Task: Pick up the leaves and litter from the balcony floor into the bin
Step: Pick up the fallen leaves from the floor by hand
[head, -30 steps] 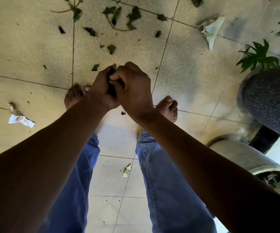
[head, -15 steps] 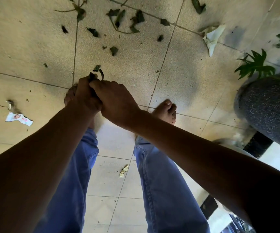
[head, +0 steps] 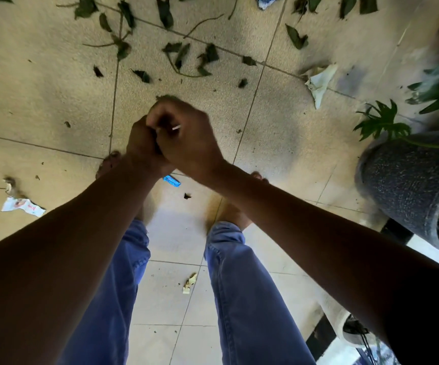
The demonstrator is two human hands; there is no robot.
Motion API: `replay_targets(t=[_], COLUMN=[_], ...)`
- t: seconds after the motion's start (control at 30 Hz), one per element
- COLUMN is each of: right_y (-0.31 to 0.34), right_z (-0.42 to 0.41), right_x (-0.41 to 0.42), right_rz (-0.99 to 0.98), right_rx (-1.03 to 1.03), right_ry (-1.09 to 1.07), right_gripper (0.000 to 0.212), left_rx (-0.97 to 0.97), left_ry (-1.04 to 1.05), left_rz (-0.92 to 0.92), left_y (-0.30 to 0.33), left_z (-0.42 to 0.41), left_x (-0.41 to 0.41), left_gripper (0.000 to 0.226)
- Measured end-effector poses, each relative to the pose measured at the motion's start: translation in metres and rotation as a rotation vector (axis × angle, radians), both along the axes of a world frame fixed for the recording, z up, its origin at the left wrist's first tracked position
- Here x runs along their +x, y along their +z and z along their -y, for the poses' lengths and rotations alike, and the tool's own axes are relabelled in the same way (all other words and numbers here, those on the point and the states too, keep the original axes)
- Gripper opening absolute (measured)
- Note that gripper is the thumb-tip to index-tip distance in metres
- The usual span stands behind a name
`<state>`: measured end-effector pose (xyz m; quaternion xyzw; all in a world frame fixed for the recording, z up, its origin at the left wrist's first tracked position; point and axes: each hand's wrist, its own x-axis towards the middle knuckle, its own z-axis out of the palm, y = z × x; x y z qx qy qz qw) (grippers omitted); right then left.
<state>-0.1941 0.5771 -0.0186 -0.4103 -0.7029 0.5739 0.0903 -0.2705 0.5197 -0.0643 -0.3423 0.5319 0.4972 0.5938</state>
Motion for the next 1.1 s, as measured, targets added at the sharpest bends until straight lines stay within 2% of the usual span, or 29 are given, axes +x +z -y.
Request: replay_targets(t=[0.07,0.13,0.2,0.27,0.3,0.4,0.5,0.6,0.8,0.97,1.1], right_y=[-0.015,-0.041,-0.072,-0.099,-0.108,-0.123,-0.12,-0.117,-0.118,-0.12,-0.126], right_z=[-0.021,-0.051,-0.082,-0.109,-0.121,-0.141,-0.149,-0.151,-0.148,-0.141,-0.13], right_x=[0.011,0.028,0.046,0.063,0.069,0.078,0.075,0.073,0.059,0.021,-0.007], right_rz=[0.013,0.209,0.48,0.678,0.714,0.672,0.583,0.594,0.606,0.521,0.49], right_rx=[-0.001,0.205,0.403,0.454,0.461,0.486,0.517,0.508,0.492,0.408,0.361], right_ry=[-0.2,-0.268,-0.174,-0.061,-0.008,0.122,0.202,0.302,0.237,-0.017,0.007], right_gripper=[0.025,0.031,0.046,0.064,0.069,0.067,0.036,0.024,0.011,0.012,0.027], left_rx=[-0.047,-0.124,-0.082,-0.052,-0.043,-0.027,-0.004,-0.017,-0.001,-0.024,-0.027], left_ry=[0.096,0.123,0.165,0.158,0.149,0.102,0.074,0.095,0.127,0.155,0.142], left_rz=[0.097,0.121,0.148,0.157,0.155,0.158,0.194,0.22,0.236,0.223,0.21], left_y=[-0.01,-0.015,-0.016,-0.014,-0.015,-0.016,-0.018,-0.018,-0.023,-0.023,-0.023], left_z=[-0.003,-0.001,0.003,0.005,0.007,0.013,0.018,0.02,0.019,0.023,0.029], left_x=[-0.003,-0.009,-0.014,-0.02,-0.023,-0.03,-0.033,-0.033,-0.035,-0.042,-0.05], left_gripper=[0.028,0.035,0.037,0.037,0.036,0.045,0.057,0.058,0.055,0.037,0.029])
